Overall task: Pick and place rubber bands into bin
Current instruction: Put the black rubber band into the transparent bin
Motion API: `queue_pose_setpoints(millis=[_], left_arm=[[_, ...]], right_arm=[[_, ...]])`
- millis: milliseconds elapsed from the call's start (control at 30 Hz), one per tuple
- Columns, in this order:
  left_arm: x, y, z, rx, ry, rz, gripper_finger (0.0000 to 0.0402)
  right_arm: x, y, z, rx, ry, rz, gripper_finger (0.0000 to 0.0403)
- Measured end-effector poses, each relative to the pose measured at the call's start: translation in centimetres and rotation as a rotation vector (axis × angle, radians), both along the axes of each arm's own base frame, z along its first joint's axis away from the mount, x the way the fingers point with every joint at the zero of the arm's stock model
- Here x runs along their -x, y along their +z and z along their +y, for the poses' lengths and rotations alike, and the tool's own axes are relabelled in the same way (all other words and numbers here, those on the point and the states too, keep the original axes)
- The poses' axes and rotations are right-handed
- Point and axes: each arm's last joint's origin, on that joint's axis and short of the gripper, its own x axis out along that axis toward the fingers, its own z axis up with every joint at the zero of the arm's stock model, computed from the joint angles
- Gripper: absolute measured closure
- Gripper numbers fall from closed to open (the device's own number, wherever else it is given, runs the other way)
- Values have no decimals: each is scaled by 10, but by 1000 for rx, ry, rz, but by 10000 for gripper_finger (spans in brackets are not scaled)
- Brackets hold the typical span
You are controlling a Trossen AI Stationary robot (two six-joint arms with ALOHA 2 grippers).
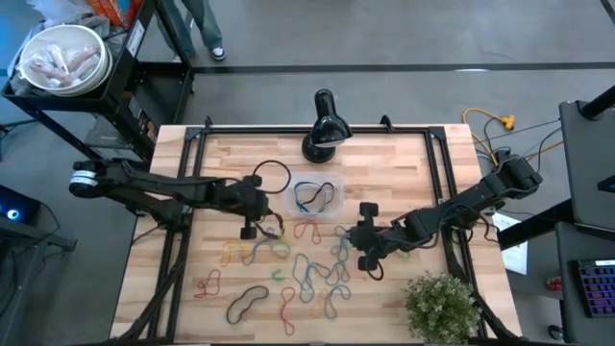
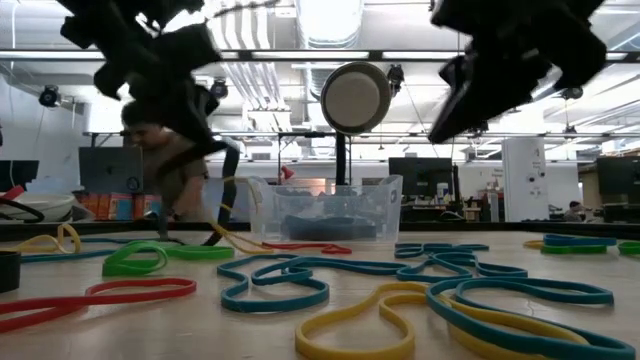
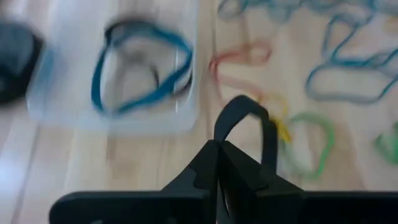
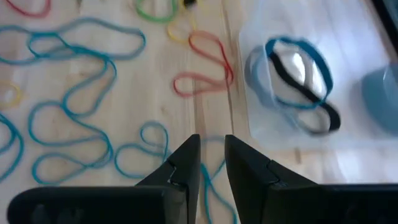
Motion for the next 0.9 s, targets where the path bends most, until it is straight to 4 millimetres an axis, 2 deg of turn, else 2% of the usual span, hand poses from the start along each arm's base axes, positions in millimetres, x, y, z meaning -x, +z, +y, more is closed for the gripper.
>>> queue_pose_setpoints(millis=[267,400,600,900], left_arm=[[-11,18,-11,-72,-179,-221,402],[-17,22,-16,-64,-346,-307,402],[-24,20,-10,-203,-183,-326,402],[-45,21,-8,-326,-143,-468,402]], right_arm=[[10,-17,-4,-39,-73,31,335],[10,-19,-4,-42,-76,31,335],[10,-18,-4,-42,-75,29,335],[10,-18,-4,-36,-67,27,335]])
